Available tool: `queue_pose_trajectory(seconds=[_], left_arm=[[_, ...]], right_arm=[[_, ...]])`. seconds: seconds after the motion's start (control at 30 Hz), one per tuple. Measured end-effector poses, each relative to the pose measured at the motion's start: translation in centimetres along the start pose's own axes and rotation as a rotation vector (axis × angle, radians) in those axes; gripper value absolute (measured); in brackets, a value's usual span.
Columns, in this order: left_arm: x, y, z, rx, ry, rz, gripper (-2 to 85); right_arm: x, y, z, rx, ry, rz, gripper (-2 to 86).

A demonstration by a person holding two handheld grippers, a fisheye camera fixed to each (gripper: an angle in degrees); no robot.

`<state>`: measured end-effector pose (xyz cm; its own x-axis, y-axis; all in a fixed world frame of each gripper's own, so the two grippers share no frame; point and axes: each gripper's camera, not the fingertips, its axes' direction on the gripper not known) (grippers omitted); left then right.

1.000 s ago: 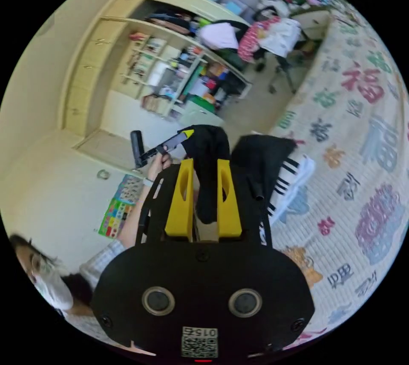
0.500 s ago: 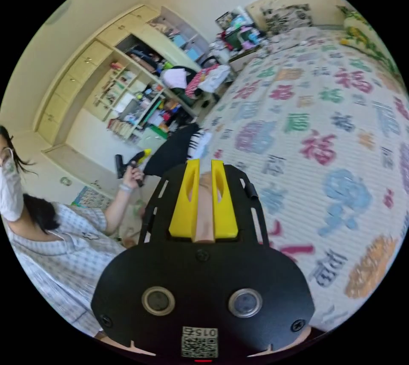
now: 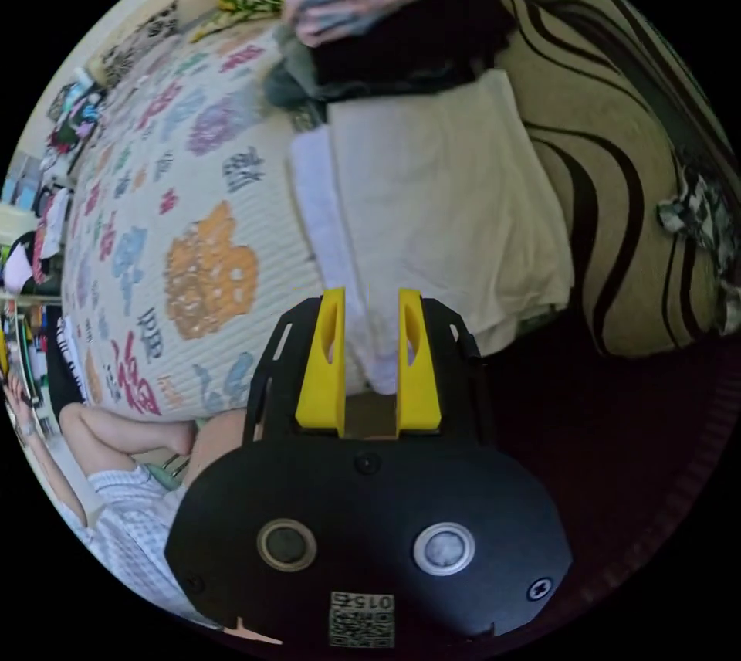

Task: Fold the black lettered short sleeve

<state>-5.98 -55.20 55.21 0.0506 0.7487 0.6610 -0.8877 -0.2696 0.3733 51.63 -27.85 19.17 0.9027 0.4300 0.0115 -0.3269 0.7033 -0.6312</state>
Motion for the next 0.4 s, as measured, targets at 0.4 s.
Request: queue_pose_trajectory(seconds=[0.4], left_arm=[[5.4,16.0,26.2,-0.402,0.338,-0.104,8.5]], right_arm=[[1.8,5.1,-10.0,0.167,-0.474,-0.141,0.0]])
